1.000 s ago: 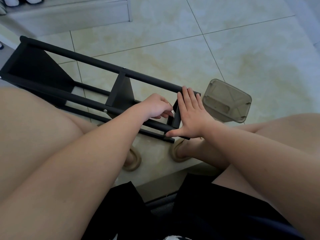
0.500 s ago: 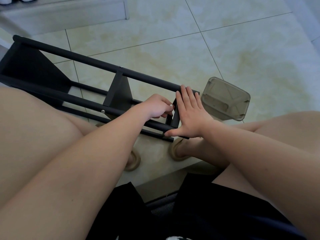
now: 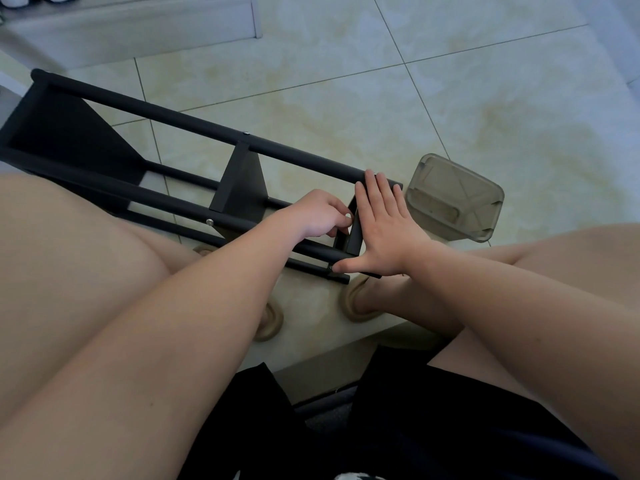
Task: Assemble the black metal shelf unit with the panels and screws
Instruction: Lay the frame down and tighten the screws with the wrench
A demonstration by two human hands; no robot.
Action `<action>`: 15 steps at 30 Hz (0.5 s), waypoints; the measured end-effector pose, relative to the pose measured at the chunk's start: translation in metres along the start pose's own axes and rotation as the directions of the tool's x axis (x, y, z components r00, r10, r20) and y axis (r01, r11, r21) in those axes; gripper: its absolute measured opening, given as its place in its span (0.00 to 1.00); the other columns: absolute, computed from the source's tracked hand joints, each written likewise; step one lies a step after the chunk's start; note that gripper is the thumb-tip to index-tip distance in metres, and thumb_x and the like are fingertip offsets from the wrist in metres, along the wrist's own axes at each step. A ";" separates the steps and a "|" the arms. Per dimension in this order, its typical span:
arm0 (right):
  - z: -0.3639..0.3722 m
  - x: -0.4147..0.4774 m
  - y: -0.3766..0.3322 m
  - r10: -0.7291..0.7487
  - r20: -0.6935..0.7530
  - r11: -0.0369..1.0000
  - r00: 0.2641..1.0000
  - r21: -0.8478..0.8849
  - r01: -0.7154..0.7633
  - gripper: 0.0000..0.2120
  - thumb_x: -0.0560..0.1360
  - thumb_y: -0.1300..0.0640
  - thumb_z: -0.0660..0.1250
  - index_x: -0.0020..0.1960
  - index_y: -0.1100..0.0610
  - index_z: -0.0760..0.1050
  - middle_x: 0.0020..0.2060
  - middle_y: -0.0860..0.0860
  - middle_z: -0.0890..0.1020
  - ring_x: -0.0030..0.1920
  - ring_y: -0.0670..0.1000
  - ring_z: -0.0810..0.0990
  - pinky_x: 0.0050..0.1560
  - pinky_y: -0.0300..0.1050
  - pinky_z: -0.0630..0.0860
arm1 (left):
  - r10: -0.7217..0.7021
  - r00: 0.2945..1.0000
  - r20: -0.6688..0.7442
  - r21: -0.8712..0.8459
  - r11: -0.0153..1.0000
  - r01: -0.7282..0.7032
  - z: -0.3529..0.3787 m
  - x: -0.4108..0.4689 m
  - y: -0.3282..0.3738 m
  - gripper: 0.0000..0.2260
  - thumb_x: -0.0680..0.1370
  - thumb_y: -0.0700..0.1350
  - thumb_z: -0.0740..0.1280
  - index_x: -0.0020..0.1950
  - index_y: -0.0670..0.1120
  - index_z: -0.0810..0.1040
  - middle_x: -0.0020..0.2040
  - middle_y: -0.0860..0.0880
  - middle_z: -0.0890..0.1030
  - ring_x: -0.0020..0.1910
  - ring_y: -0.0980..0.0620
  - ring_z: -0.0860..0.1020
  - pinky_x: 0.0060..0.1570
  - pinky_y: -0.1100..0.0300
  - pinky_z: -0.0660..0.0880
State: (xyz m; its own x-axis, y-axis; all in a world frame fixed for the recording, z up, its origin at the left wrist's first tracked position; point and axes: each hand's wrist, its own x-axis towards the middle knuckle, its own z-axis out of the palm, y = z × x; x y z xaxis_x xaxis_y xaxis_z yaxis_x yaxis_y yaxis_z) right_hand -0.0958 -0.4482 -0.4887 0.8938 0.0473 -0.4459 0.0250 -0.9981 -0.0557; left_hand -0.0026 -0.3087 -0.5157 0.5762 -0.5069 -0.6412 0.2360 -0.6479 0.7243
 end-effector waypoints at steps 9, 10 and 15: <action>0.000 -0.001 0.000 0.001 0.004 1.000 1.000 -0.001 -0.001 0.70 0.60 0.16 0.54 0.80 0.63 0.33 0.79 0.61 0.30 0.78 0.60 0.28 0.79 0.60 0.34 | -0.033 0.999 -0.004 -0.011 0.999 0.033 0.000 0.000 -0.001 0.02 0.77 0.45 0.69 0.46 0.52 0.81 0.36 0.55 0.85 0.37 0.56 0.80 0.38 0.59 0.71; 0.000 -0.001 0.000 0.001 0.004 1.000 1.000 -0.001 -0.001 0.70 0.60 0.16 0.55 0.80 0.63 0.33 0.79 0.61 0.30 0.78 0.60 0.28 0.79 0.61 0.34 | -0.035 0.999 0.000 -0.004 0.999 0.035 0.000 0.000 0.000 0.02 0.77 0.45 0.69 0.46 0.52 0.81 0.36 0.55 0.85 0.37 0.55 0.81 0.38 0.59 0.70; 0.000 -0.001 -0.001 0.001 0.001 1.000 1.000 0.002 -0.001 0.70 0.59 0.15 0.52 0.80 0.63 0.33 0.79 0.61 0.31 0.78 0.59 0.28 0.79 0.60 0.34 | -0.043 0.999 0.004 -0.012 0.999 0.043 -0.001 -0.002 0.001 0.02 0.78 0.46 0.69 0.46 0.52 0.81 0.36 0.56 0.85 0.38 0.56 0.81 0.39 0.59 0.70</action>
State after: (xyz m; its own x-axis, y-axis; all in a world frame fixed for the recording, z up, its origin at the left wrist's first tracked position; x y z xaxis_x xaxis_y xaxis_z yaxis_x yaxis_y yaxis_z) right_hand -0.0964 -0.4474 -0.4885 0.8932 0.0466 -0.4472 0.0235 -0.9981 -0.0570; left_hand -0.0029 -0.3078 -0.5133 0.5620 -0.4809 -0.6730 0.2697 -0.6626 0.6987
